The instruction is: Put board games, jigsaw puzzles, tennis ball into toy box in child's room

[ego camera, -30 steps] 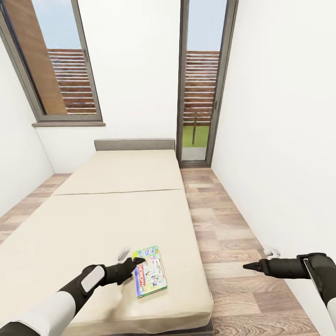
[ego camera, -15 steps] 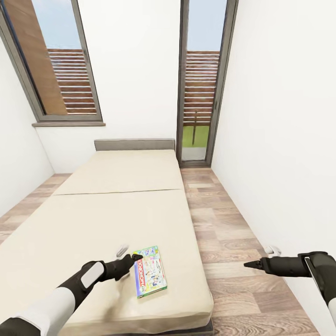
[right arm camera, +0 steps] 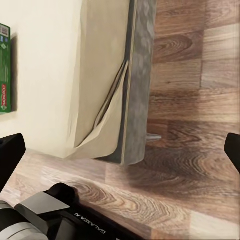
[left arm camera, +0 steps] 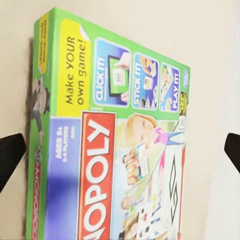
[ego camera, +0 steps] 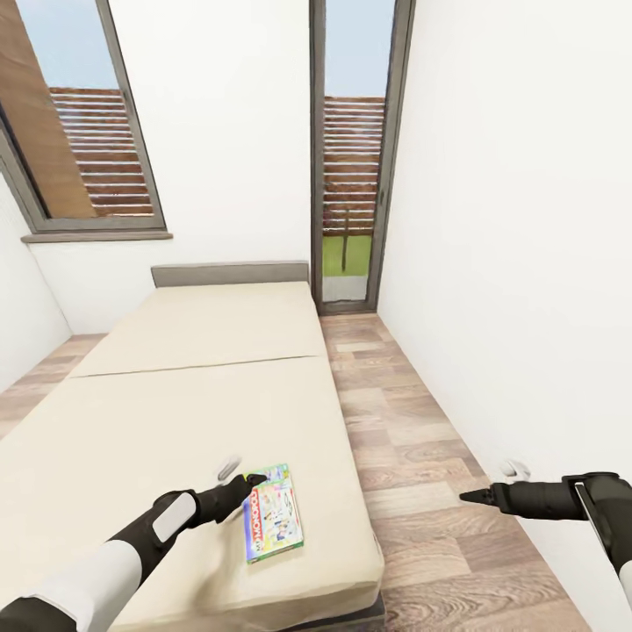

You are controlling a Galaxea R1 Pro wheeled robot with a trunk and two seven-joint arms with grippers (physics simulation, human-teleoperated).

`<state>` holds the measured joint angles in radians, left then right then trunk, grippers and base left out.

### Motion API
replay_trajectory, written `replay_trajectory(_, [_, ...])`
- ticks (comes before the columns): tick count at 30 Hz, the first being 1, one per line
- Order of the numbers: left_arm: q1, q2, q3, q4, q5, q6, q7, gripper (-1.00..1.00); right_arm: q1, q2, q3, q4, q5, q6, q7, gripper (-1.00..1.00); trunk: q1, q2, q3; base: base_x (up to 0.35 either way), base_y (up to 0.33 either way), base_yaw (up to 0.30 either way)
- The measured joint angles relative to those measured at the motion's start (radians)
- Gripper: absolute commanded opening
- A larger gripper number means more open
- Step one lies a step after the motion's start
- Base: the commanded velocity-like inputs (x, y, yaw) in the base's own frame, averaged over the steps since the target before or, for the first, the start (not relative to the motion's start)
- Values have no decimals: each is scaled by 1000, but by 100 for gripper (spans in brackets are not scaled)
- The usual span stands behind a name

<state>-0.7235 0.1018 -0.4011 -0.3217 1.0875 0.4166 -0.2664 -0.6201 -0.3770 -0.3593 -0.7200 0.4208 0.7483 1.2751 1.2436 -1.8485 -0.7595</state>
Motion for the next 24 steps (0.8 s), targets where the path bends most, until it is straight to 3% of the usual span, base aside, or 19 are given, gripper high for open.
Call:
replay_trajectory(9, [0,-1,0,0,0,-8,-1,100,0,0,0,0,-1,0,0,100,0,0,0,0,0,-60])
replay_trajectory(24, [0,-5,0,0,0,-9,-5,100,0,-1,0,0,1,1,0,100,0,0,0,0,0,-266])
